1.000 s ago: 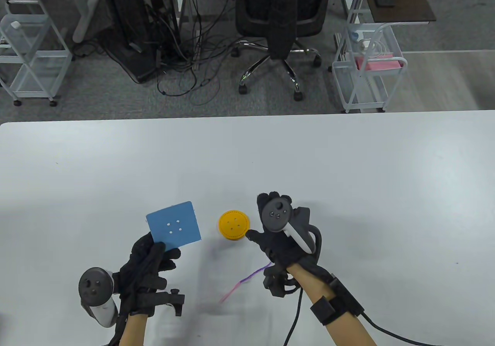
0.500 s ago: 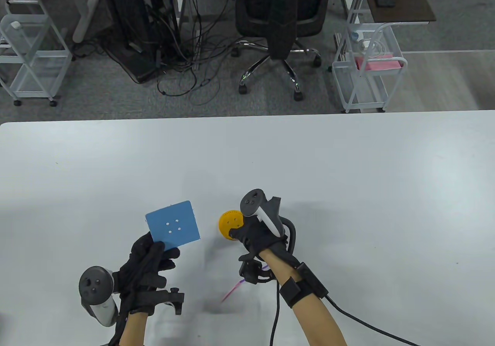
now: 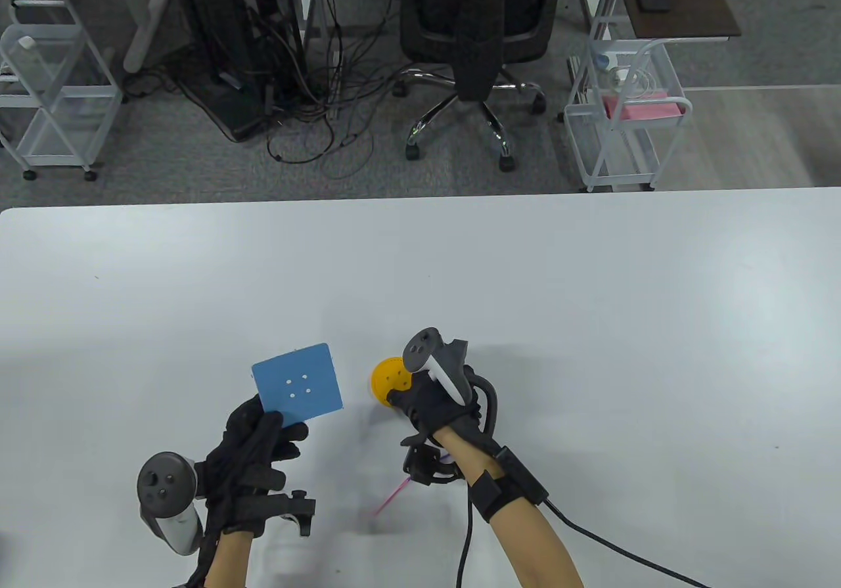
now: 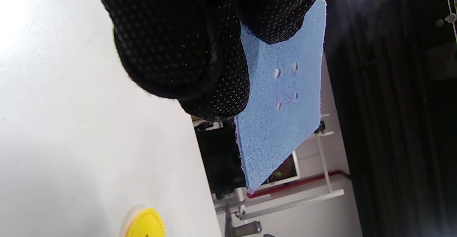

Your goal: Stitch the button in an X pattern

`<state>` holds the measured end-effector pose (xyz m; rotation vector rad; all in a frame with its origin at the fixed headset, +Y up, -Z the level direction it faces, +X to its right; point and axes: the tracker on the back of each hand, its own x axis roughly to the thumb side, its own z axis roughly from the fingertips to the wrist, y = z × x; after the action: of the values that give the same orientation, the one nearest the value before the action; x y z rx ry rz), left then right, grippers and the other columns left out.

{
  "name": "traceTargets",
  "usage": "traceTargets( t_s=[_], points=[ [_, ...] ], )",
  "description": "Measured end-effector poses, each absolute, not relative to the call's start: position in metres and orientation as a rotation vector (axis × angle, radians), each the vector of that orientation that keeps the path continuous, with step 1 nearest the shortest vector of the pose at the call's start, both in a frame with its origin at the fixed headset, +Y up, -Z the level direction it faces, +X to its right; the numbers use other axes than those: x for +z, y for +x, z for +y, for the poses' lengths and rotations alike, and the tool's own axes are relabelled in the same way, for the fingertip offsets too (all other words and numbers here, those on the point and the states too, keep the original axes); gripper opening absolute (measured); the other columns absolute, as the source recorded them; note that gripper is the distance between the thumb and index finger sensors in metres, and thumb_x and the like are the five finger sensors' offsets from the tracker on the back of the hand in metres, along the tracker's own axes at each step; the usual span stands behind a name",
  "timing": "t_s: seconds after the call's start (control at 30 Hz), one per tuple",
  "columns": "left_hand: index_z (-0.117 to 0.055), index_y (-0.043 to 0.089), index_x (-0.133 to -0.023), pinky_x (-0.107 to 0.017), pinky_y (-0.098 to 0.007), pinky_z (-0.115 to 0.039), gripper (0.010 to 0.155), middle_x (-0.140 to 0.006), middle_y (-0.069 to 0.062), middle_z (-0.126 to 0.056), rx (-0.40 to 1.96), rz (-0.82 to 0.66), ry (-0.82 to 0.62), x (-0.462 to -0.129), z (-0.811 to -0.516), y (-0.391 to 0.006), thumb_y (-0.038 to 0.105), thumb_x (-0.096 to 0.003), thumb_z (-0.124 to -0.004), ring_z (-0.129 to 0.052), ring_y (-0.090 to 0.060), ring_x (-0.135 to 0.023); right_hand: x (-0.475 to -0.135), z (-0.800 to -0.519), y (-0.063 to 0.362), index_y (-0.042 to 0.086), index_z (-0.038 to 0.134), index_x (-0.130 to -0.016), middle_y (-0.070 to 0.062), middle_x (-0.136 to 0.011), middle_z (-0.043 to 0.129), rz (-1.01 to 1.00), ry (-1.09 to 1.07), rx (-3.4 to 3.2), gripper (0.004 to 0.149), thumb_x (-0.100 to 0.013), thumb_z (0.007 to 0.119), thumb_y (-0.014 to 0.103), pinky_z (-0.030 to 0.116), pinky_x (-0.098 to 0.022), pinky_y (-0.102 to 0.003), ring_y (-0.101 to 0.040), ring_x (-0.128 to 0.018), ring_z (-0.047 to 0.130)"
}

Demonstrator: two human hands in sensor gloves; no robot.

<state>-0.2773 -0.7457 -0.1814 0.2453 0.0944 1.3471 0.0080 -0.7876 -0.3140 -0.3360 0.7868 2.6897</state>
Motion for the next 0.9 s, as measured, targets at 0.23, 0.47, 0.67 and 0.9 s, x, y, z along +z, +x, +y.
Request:
traceTargets(
  t_s=[0.23, 0.47, 0.67, 0.9],
  points=[
    [-0.074, 0.006, -0.092, -0.029, -0.024, -0.100, 0.040, -0.075, -0.019, -0.096, 1.343, 0.100, 0.243, -0.181, -0.747, -0.277, 0.023, -0.0558, -0.076, -0.114, -0.022, -0.044, -0.313, -0.785, 0.006, 0.031, 0.026, -0.111, 0.000, -0.115, 0.012, 0.764, -0.319, 2.722, 0.080, -0.052, 0.077, 0.047, 0.015, -0.082, -0.045, -0.027, -0.105, 0.014],
    [-0.074, 0.006, -0.092, -0.029, -0.024, -0.100, 0.040, -0.075, -0.019, -0.096, 1.339, 0.101, 0.238, -0.181, -0.747, -0.276, 0.023, -0.0558, -0.076, -0.114, -0.022, -0.044, -0.314, -0.787, 0.005, 0.033, 0.035, -0.108, 0.000, -0.114, 0.018, 0.754, -0.289, 2.698, 0.069, -0.053, 0.078, 0.041, 0.020, -0.081, -0.045, -0.028, -0.104, 0.019],
    [-0.074, 0.006, -0.092, -0.029, -0.024, -0.100, 0.040, -0.075, -0.018, -0.096, 1.334, 0.103, 0.237, -0.181, -0.748, -0.276, 0.022, -0.0558, -0.076, -0.114, -0.022, -0.044, -0.309, -0.785, -0.002, 0.036, 0.041, -0.104, -0.001, -0.115, 0.030, 0.673, -0.245, 2.738, 0.062, -0.055, 0.078, 0.035, 0.030, -0.079, -0.045, -0.029, -0.103, 0.031],
    [-0.074, 0.006, -0.092, -0.029, -0.024, -0.100, 0.040, -0.075, -0.019, -0.096, 1.330, 0.104, 0.232, -0.182, -0.748, -0.275, 0.022, -0.0558, -0.076, -0.114, -0.022, -0.044, -0.301, -0.781, -0.010, 0.037, 0.043, -0.103, 0.000, -0.107, 0.053, 0.543, -0.226, 2.845, 0.061, -0.055, 0.079, 0.033, 0.046, -0.076, -0.043, -0.026, -0.096, 0.054]
  ],
)
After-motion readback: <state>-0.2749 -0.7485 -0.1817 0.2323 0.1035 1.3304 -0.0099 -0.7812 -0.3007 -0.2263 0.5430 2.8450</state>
